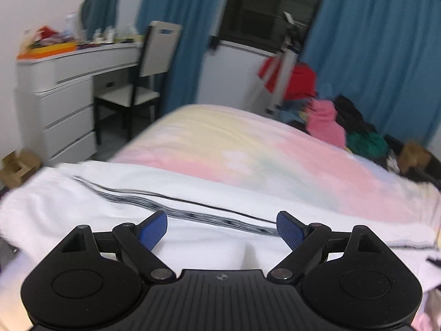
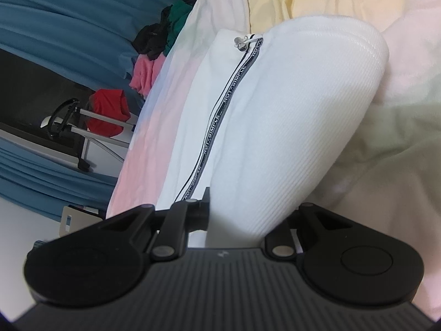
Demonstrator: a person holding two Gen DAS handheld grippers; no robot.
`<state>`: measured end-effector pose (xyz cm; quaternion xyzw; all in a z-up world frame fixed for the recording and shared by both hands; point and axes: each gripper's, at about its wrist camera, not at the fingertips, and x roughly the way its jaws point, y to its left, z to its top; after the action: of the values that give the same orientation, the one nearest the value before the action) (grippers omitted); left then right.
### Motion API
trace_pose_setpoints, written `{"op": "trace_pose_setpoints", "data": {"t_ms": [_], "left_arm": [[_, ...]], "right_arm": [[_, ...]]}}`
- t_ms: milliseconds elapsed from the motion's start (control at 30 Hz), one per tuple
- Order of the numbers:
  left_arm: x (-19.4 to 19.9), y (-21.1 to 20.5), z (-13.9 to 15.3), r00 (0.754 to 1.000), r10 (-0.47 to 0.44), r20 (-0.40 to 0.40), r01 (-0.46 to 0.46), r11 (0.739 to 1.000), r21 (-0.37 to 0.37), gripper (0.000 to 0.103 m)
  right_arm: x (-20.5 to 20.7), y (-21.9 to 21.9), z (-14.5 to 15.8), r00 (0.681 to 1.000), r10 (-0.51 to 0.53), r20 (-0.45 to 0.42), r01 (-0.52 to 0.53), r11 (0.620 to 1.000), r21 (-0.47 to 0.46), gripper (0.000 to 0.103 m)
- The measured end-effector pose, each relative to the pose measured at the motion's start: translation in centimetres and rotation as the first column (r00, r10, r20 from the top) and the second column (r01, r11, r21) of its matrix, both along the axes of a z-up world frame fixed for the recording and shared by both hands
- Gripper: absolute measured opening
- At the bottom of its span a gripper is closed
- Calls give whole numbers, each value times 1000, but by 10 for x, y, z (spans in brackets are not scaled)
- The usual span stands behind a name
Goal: Fold clothes
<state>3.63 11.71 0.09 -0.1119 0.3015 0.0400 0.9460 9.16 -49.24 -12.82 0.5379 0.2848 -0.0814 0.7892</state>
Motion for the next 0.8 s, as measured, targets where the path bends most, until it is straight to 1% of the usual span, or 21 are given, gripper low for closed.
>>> {"op": "trace_pose_setpoints", "data": {"t_ms": [100,133,167,233,267,300,400,500,567,633,667,733,800], "left_arm": [[16,-32,-28,998,-40,-43,39,999,-14,88],[19,-43,-37,998,-51,-44,52,998,30,88],[22,-53,-45,997,-62,-46,66,995,74,88],[27,-73,-61,995,-84,-52,92,982,168,90],[28,-81,-67,994,-96,-55,106,972,211,94],[28,-84,-73,993,-107,-52,116,966,230,97],[25,-78,-83,991,-119,-55,129,965,230,98],[26,-74,-89,991,-118,-66,129,971,199,98],[24,-70,-89,991,-117,-68,128,972,195,99],[22,-66,-89,991,-116,-70,128,973,190,99],[22,-66,-88,991,-115,-72,127,972,196,99],[21,-65,-86,991,-113,-70,124,973,196,99],[20,-65,-86,991,-111,-70,123,974,190,99]], "right_arm": [[0,0,-1,1000,-3,3,3,1000,9,23],[0,-1,-1,1000,-5,4,5,1000,13,24],[-1,-1,-2,1000,-7,5,7,1000,19,27],[-2,-3,-4,1000,-16,10,16,999,34,32],[-3,-4,-5,1000,-22,13,21,999,41,37],[-4,-6,-7,999,-29,15,28,998,48,43],[-6,-11,-11,998,-67,8,66,996,65,52],[-9,-14,-16,993,-118,16,116,988,98,53],[-13,-18,-17,987,-156,43,150,982,117,53],[-18,-21,-14,974,-203,99,191,975,116,53],[-19,-22,-12,970,-208,125,194,974,120,53],[-19,-21,-7,966,-207,152,192,976,105,53],[-22,-19,-1,957,-241,161,234,970,61,53]]}}
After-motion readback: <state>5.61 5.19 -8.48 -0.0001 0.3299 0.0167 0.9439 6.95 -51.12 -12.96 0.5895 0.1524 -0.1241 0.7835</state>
